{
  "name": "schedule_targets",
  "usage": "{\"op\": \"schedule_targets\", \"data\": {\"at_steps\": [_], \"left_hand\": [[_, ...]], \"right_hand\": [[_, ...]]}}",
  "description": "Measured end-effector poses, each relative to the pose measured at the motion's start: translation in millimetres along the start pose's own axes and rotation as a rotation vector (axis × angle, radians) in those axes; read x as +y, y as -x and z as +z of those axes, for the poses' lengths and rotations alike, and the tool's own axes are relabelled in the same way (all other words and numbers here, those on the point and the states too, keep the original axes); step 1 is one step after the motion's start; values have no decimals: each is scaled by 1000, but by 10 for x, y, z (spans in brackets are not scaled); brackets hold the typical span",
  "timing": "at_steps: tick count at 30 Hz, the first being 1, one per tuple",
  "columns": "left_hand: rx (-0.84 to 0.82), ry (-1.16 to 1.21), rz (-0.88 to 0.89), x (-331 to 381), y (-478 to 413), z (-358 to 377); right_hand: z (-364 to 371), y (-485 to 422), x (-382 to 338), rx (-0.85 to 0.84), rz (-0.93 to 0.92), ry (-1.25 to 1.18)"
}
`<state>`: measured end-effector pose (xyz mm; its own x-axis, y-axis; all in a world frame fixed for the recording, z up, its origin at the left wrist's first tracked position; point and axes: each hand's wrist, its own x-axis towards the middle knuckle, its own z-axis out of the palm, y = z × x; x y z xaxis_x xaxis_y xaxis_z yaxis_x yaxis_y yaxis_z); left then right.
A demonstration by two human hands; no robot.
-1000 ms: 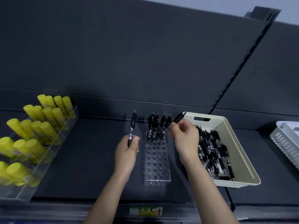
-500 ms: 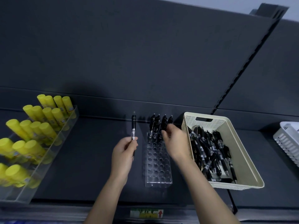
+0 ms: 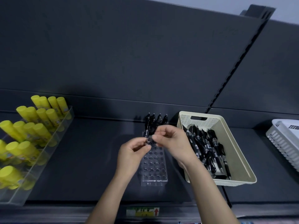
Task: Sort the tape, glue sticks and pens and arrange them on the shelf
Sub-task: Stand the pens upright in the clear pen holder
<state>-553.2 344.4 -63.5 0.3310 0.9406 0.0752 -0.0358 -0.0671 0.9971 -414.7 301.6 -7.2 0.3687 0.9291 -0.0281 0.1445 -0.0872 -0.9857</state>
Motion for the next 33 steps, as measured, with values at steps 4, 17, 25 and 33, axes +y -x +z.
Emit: {"op": "schedule_targets", "data": {"at_steps": [4, 17, 25, 33], "left_hand": [[-22, -143, 27, -76, -7, 79], [-214, -208, -244, -396, -61, -15], [-244, -204, -279, -384, -99, -43], [-260, -203, -278, -386, -143, -35]], "right_hand": [[-46, 34, -14, 123, -40, 2], [-277, -348, 228, 418, -16, 413], [-144, -360, 301, 310, -67, 712], [-125, -317, 289, 239, -133, 872]]}}
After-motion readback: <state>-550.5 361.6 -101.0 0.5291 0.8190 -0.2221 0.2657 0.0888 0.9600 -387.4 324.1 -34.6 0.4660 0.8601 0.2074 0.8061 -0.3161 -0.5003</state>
